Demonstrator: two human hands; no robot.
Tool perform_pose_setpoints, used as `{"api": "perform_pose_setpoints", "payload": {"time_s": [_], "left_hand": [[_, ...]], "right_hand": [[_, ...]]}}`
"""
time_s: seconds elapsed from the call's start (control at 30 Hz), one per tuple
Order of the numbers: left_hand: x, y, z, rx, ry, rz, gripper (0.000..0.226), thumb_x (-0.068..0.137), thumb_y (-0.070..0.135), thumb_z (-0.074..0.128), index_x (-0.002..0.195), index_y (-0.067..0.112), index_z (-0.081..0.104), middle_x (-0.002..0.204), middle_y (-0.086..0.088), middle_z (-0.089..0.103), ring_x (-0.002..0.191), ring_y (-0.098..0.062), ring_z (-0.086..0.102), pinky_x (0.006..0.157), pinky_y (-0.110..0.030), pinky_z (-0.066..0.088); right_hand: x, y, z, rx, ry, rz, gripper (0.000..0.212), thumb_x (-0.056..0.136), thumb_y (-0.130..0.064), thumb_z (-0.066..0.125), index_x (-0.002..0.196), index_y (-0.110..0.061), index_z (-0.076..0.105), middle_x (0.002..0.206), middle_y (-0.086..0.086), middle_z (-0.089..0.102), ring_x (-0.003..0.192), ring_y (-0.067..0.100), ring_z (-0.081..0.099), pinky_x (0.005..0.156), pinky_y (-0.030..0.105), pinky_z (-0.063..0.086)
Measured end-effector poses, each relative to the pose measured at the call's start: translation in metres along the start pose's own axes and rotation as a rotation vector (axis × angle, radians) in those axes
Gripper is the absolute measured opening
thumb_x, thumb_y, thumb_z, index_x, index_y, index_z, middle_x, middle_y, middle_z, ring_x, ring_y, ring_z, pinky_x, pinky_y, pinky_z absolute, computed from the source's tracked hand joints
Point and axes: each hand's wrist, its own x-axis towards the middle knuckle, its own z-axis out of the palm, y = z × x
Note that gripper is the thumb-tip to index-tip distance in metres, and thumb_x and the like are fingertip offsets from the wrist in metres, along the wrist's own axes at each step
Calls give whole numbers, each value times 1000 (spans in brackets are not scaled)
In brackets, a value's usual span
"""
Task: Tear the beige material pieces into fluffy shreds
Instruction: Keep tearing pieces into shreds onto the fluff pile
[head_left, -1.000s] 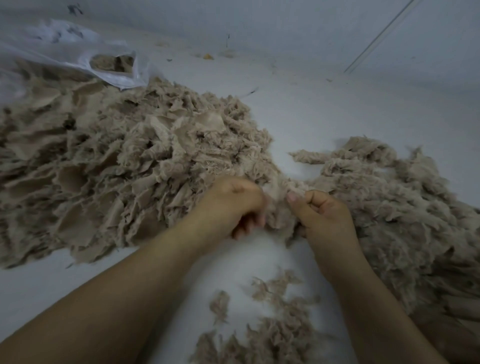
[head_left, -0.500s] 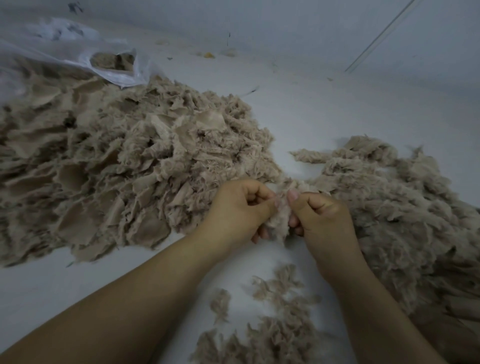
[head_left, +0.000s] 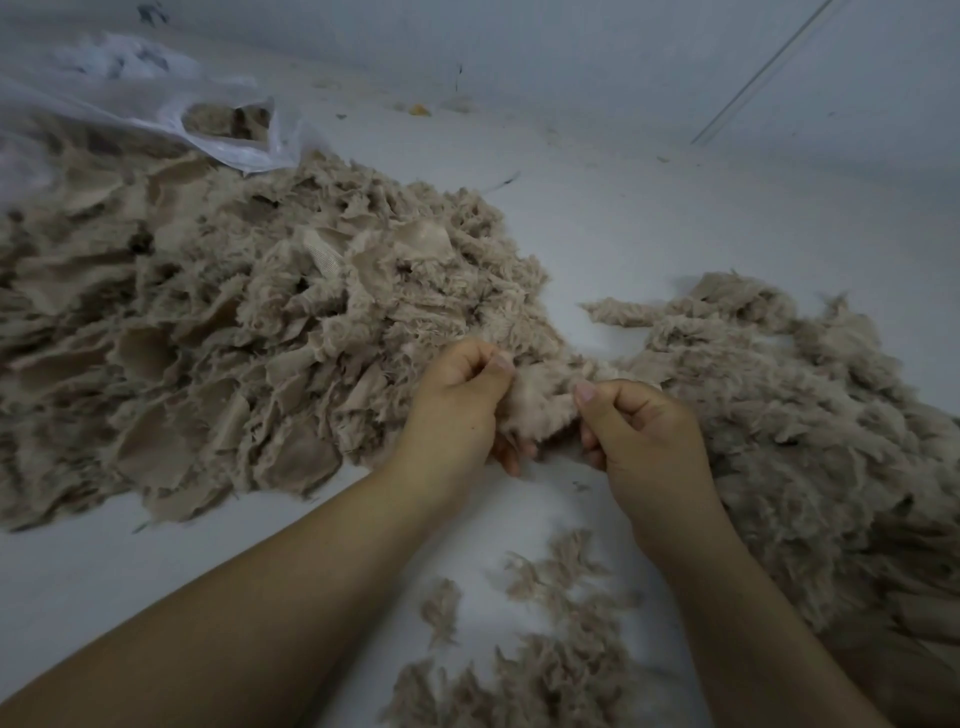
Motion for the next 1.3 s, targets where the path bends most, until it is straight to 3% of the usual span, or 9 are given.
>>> {"api": "perform_pose_setpoints", "payload": {"time_s": [0.13, 0.23, 0.43, 0.63, 0.8, 0.93, 1.03, 1.2, 1.3], "left_hand": [[-1, -2, 2, 153, -84, 45, 19, 87, 16, 72, 90, 5, 57, 67, -15, 57, 35, -20, 46, 36, -23, 39], [2, -4, -1, 243, -6, 119, 21, 92, 6, 65, 71, 11, 61, 53, -8, 56, 35, -17, 47, 36, -24, 40], [9, -3, -11, 108, 193, 133, 26, 100, 11, 52, 74, 12, 55, 48, -3, 49, 37, -18, 47, 41, -25, 39], [2, -5, -4, 61, 15, 136, 19, 100, 10, 51, 83, 3, 58, 57, -16, 56, 40, -21, 53, 38, -25, 43], [2, -4, -3, 45, 24, 140, 21, 102, 9, 46, 83, 6, 55, 55, -12, 55, 37, -19, 50, 36, -23, 38], [4, 0, -7, -69, 119, 114, 27, 103, 11, 45, 77, 12, 51, 50, -4, 51, 34, -16, 45, 35, -21, 31], [1, 5, -8, -190, 118, 100, 25, 101, 13, 47, 77, 12, 52, 56, -9, 50, 33, -18, 42, 36, -20, 28], [-10, 6, -2, -232, -94, 88, 26, 100, 11, 49, 75, 10, 56, 52, -14, 47, 28, -20, 41, 33, -18, 30], [-14, 1, 6, -73, -125, 58, 31, 101, 14, 50, 72, 14, 59, 47, -11, 47, 28, -20, 38, 34, -19, 29]], "right_hand": [[-1, -2, 0, -32, -63, -15, 36, 100, -19, 60, 66, -9, 62, 52, -5, 50, 51, 16, 39, 48, 26, 36], [-3, -3, 1, -46, -94, -8, 41, 100, -18, 59, 60, -15, 56, 50, -5, 45, 47, 11, 34, 46, 23, 34], [-1, 0, -2, -75, -17, 44, 44, 101, -22, 57, 58, -16, 51, 50, -5, 44, 50, 14, 37, 49, 25, 36], [-4, -2, 5, -21, -87, 96, 31, 87, -43, 65, 65, -22, 70, 55, 0, 62, 49, 7, 53, 49, 22, 47], [-2, -1, 3, 26, -2, 147, 38, 94, -13, 67, 56, -20, 68, 54, 1, 64, 45, 7, 53, 46, 19, 45], [0, -1, 1, 142, 124, 211, 35, 94, -5, 63, 59, -3, 58, 51, 4, 63, 43, 8, 53, 44, 18, 46], [-1, 1, 1, 139, 165, 232, 37, 92, -2, 62, 55, -5, 57, 51, 6, 62, 43, 9, 53, 43, 19, 45], [-2, 4, 3, -124, 74, 76, 41, 83, -4, 71, 53, 1, 44, 49, 14, 38, 49, 14, 34, 44, 23, 30], [-3, 2, 4, -122, -47, 72, 26, 87, 1, 68, 73, 20, 57, 65, 37, 53, 61, 18, 43, 50, 37, 41]]}}
